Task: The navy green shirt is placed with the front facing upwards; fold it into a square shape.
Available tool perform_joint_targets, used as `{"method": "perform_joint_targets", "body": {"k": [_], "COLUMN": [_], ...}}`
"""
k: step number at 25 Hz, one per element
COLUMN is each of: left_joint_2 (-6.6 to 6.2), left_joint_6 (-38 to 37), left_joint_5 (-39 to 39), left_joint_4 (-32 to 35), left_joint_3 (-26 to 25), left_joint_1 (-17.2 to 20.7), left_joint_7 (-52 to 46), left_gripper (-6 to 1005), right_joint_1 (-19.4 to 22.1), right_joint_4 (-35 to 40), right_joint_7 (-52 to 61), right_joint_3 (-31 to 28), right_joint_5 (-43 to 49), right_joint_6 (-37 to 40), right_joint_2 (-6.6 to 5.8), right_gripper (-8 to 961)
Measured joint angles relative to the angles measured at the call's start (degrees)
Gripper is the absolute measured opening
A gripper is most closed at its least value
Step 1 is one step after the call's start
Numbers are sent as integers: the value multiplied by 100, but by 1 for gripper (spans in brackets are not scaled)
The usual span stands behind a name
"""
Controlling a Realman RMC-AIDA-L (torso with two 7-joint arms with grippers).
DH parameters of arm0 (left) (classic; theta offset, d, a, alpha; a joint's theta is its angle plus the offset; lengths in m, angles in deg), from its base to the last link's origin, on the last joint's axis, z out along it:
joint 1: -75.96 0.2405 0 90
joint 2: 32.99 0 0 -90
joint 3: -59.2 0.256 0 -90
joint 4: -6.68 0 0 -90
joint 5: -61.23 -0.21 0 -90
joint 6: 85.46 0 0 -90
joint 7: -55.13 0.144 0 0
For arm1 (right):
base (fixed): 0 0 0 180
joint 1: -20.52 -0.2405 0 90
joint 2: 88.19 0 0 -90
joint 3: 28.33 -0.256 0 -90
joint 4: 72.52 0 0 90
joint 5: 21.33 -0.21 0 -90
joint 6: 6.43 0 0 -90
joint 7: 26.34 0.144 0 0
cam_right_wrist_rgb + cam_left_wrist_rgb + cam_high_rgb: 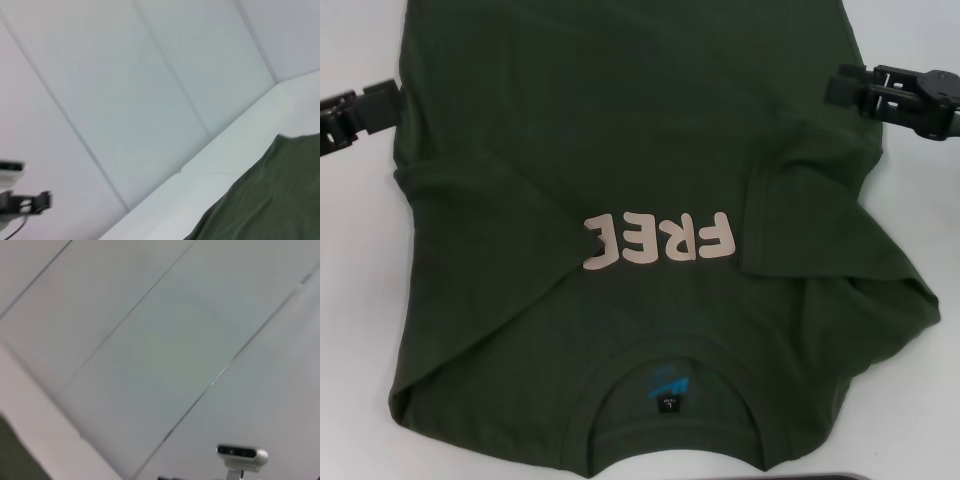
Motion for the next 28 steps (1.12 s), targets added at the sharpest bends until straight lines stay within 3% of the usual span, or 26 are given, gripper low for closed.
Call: {"method": "perform_joint_targets", "body": {"k": [5, 10, 13, 17, 20, 28], "left_joint_2": [182, 352, 366, 344, 341, 326], "left_joint_6": [4, 28, 14, 2, -4, -21], "left_joint_5": [101, 158, 348, 456, 392, 163], "left_joint_4": [-51, -64, -130, -274, -276, -101], "left_joint_3": [17, -55, -79, 29, 404, 920], "left_joint_1": [132, 232, 326, 472, 634, 1183], "left_joint_7": [1294, 1800, 1785, 1787, 1801, 1179], "left_gripper": [553, 556, 562, 591, 628, 615], "right_joint_1": [-35, 76, 161, 312, 491, 1107], "right_joint_4": [-483, -232, -5, 38, 116, 209], "right_joint_7": [-359, -818, -1110, -1653, -1775, -1475], "right_joint_3": [-137, -180, -149, -44, 177, 242], "right_joint_5": [-199, -391, -388, -280, 112, 389], "right_joint_6": [59, 521, 690, 1075, 1283, 1434], "right_joint_2": [-1, 261, 375, 383, 368, 346], "right_gripper": [573, 636, 757, 865, 932, 851]}}
